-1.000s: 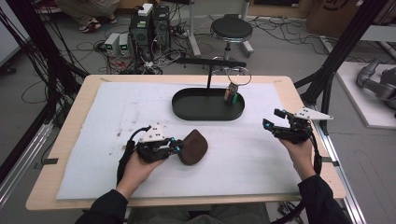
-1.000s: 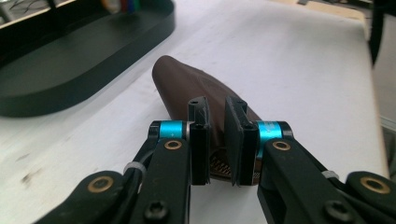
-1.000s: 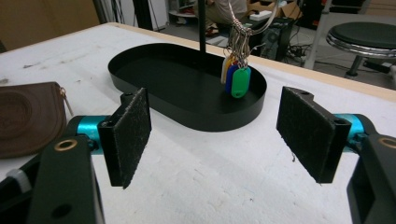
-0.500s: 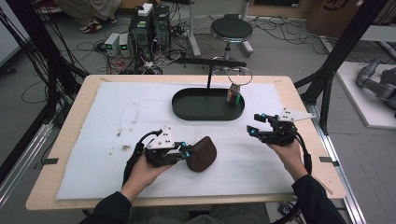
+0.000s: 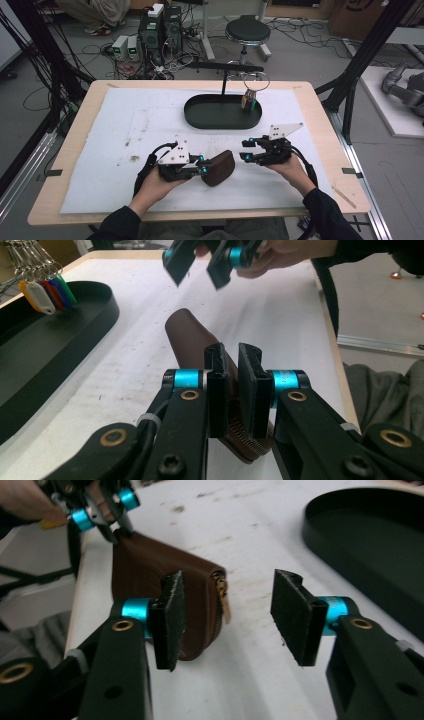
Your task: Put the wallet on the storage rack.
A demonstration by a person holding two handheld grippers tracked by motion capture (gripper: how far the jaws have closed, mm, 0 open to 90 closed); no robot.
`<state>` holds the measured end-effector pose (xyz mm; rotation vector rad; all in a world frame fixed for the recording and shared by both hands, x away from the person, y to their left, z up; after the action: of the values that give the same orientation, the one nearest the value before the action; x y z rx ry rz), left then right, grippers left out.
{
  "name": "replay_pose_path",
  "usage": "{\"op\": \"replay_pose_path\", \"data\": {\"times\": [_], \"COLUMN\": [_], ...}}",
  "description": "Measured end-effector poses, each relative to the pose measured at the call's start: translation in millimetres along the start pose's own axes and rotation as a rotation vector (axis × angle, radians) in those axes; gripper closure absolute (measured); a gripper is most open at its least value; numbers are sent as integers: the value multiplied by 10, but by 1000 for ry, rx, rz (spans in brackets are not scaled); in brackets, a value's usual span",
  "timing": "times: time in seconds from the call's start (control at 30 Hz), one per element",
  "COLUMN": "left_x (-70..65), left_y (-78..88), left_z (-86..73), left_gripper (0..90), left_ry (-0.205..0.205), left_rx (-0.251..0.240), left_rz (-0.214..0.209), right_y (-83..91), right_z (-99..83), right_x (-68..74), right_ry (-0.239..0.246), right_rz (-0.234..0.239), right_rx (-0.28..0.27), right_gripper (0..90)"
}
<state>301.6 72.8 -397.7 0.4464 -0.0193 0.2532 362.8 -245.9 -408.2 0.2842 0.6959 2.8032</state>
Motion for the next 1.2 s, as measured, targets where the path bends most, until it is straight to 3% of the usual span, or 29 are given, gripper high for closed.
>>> {"op": "replay_pose_path", "data": {"times": [0.13,0.3,0.5,0.6,0.63,0.77,0.8,0.87,0.93,1.0,1.2], "left_x": [0,-1,8,10,12,31,38,63,81,89,128], "left_y": [4,1,-2,3,6,33,29,9,-16,-36,-95], "left_z": [-8,-13,-19,-24,-25,-40,-45,-53,-77,-97,-158], "left_gripper": [829,832,835,836,836,812,746,528,432,380,361], "left_ry": [-16,-24,-35,-38,-40,-6,11,58,76,85,132], "left_rx": [-2,-8,-13,-14,-10,-16,-17,-1,16,27,66], "left_rz": [-23,-56,-89,-90,-90,-60,-46,-15,-1,4,-30], "right_y": [-85,-117,-227,-321,-348,-344,-333,-315,-314,-310,-299], "right_z": [-14,-2,23,38,31,21,18,24,29,31,28], "right_x": [16,9,12,55,71,65,61,72,95,106,110], "right_ry": [11,39,84,103,108,138,137,139,157,167,178], "right_rz": [40,55,130,184,199,200,212,227,233,237,240], "right_rx": [30,-6,13,51,72,90,93,87,84,86,83], "right_gripper": [498,413,391,439,493,601,635,680,690,694,699]}}
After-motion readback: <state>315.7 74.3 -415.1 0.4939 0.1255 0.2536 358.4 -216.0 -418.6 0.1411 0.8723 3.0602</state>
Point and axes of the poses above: each handheld gripper's, and its own axes: y roughly backward along the jaws, z roughly out of its top, x roughly to its left, the point moved 1 cm from there along -y, roughly forward along the jaws, and after that the axes turned 1 degree about x, right-handed, at the moved point
